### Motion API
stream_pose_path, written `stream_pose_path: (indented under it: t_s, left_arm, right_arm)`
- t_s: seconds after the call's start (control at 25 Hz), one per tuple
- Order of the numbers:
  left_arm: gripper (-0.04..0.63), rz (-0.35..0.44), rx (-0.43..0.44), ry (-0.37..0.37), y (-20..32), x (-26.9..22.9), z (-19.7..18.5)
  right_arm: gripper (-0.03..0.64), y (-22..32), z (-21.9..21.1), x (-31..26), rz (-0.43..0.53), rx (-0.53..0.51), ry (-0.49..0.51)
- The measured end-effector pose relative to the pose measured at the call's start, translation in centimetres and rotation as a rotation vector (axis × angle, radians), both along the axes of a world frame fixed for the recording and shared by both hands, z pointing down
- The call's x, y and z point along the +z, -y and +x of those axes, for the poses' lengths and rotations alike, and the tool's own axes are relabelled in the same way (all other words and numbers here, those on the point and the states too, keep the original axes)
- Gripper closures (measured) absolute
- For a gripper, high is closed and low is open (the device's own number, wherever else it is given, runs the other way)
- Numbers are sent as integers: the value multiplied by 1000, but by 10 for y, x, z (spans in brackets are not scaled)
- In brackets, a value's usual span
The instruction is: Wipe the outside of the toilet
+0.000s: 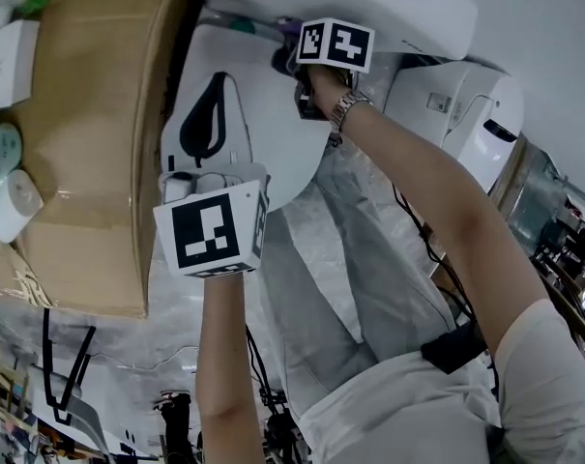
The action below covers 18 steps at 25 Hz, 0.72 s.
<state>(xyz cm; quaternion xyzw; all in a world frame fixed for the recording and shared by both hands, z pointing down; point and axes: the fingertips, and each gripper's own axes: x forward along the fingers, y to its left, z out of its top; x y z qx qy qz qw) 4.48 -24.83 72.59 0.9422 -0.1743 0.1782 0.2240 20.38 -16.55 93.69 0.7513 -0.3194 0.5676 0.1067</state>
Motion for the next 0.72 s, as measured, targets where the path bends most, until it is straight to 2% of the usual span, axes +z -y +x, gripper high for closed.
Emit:
stream_pose_path:
  t_s: [0.16,0.36,0.56,0.72]
  left_arm:
    - [591,-36,-1,-2,-29,-1,18]
    - [591,0,81,-4,-63,-9,56]
    - [591,-11,102,-5,-89,-4,87]
    - [591,-14,132,-4,-112,6,122]
  right_arm:
    - [515,-52,21,0,-31,0,-12]
    - [515,-114,49,4,-70,5,-34]
    - [517,-163,71,12,-97,49,-29]
    - [518,-210,110,21,-132,95,-62]
